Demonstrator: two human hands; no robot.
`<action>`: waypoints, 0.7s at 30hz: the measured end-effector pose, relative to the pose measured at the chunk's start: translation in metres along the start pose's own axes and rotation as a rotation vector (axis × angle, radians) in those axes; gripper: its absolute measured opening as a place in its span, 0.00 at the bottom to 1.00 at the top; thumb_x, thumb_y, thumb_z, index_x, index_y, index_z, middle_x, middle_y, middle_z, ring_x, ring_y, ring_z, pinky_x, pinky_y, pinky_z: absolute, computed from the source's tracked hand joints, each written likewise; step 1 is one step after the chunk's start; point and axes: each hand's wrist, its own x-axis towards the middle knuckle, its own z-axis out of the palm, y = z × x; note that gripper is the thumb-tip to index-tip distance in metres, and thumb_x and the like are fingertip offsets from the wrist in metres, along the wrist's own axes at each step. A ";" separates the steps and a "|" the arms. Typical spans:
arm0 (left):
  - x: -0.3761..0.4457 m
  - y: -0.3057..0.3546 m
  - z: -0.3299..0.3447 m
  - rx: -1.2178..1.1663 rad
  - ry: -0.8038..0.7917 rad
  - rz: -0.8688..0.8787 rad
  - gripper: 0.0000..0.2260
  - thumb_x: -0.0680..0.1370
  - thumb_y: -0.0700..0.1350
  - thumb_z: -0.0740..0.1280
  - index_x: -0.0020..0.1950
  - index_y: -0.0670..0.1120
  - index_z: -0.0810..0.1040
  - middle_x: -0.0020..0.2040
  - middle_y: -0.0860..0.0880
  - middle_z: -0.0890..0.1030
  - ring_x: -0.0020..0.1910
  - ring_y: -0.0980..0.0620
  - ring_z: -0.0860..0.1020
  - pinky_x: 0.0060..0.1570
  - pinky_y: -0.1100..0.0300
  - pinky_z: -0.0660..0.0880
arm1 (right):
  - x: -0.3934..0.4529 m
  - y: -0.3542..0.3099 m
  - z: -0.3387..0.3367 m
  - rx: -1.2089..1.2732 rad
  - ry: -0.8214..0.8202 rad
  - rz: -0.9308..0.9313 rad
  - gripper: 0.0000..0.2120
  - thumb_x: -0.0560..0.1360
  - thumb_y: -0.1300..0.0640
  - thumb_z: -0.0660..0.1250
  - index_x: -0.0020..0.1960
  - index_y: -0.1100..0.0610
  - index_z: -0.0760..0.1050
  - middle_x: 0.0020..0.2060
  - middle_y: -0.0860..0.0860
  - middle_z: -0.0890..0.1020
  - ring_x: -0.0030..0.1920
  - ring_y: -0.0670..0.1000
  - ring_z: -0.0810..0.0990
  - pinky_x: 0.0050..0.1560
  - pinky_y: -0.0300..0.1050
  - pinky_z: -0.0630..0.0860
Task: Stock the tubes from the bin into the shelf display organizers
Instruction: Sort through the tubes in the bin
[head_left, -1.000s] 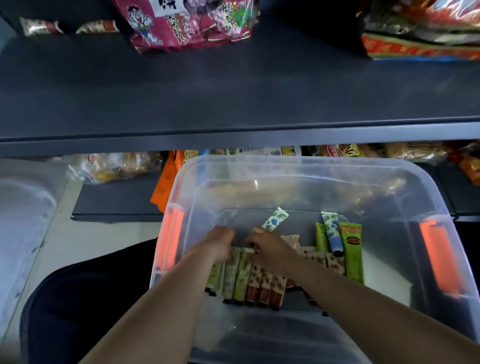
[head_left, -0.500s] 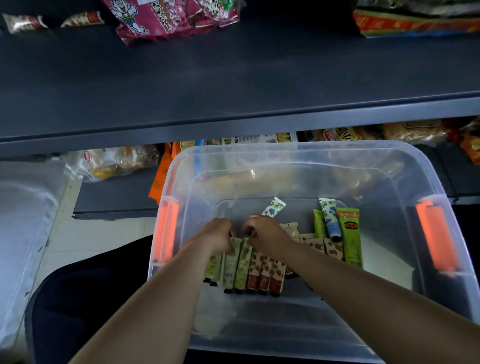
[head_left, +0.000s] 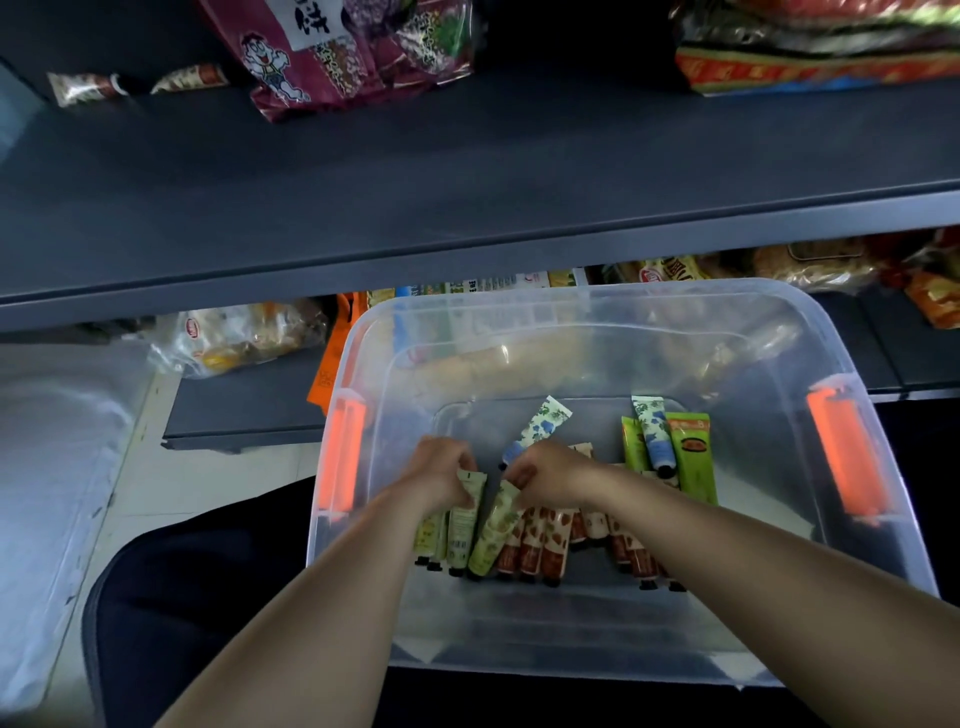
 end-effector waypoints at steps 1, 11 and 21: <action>-0.002 0.001 -0.001 -0.019 0.004 0.012 0.17 0.66 0.40 0.77 0.51 0.48 0.77 0.57 0.47 0.73 0.51 0.52 0.71 0.45 0.63 0.68 | -0.004 0.000 0.000 -0.016 -0.022 -0.008 0.10 0.71 0.63 0.71 0.51 0.56 0.80 0.42 0.52 0.79 0.43 0.50 0.78 0.38 0.37 0.69; -0.018 0.008 -0.013 -0.215 0.028 0.065 0.14 0.70 0.37 0.72 0.45 0.52 0.70 0.44 0.51 0.72 0.43 0.52 0.72 0.34 0.63 0.67 | -0.035 -0.004 -0.019 -0.110 -0.019 -0.044 0.17 0.71 0.66 0.70 0.59 0.58 0.79 0.56 0.55 0.81 0.57 0.54 0.78 0.49 0.41 0.72; -0.015 0.013 -0.009 -0.375 0.058 0.075 0.11 0.75 0.39 0.67 0.56 0.49 0.77 0.64 0.44 0.74 0.62 0.48 0.74 0.49 0.62 0.71 | -0.065 0.024 -0.045 0.073 0.111 0.053 0.18 0.71 0.65 0.70 0.61 0.57 0.77 0.53 0.48 0.81 0.53 0.48 0.79 0.51 0.40 0.75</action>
